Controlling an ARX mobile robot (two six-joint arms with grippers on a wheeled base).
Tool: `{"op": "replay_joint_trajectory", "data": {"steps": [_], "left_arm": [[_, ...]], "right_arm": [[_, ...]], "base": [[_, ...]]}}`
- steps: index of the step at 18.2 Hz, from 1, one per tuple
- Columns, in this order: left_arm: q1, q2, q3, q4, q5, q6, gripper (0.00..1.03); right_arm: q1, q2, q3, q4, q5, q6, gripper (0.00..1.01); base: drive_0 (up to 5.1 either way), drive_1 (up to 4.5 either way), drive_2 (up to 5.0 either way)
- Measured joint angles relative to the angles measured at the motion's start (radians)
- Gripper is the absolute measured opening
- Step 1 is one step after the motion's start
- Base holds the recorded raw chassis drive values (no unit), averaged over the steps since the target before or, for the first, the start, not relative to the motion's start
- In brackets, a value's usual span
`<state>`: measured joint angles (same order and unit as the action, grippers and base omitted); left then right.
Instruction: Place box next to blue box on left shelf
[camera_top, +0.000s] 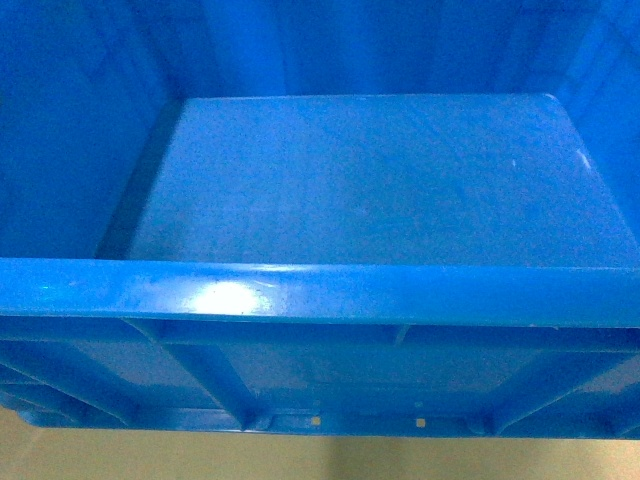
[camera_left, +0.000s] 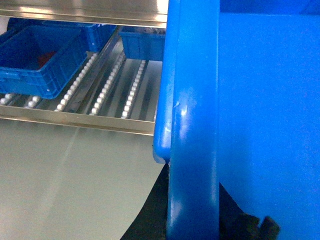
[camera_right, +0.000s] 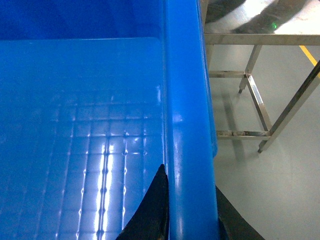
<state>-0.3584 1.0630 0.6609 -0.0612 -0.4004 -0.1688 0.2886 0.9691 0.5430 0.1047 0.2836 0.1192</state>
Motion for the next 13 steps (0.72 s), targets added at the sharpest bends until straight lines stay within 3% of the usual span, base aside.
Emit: {"op": "replay_joint_trajectory", "data": {"steps": [13], "left_arm": [[0.0,0.0,0.0,-0.003,0.0,-0.001,0.09]], "right_arm": [[0.0,0.0,0.0,0.0,0.0,0.0,0.09]], "base": [[-5.0,2.35,2.4]]}}
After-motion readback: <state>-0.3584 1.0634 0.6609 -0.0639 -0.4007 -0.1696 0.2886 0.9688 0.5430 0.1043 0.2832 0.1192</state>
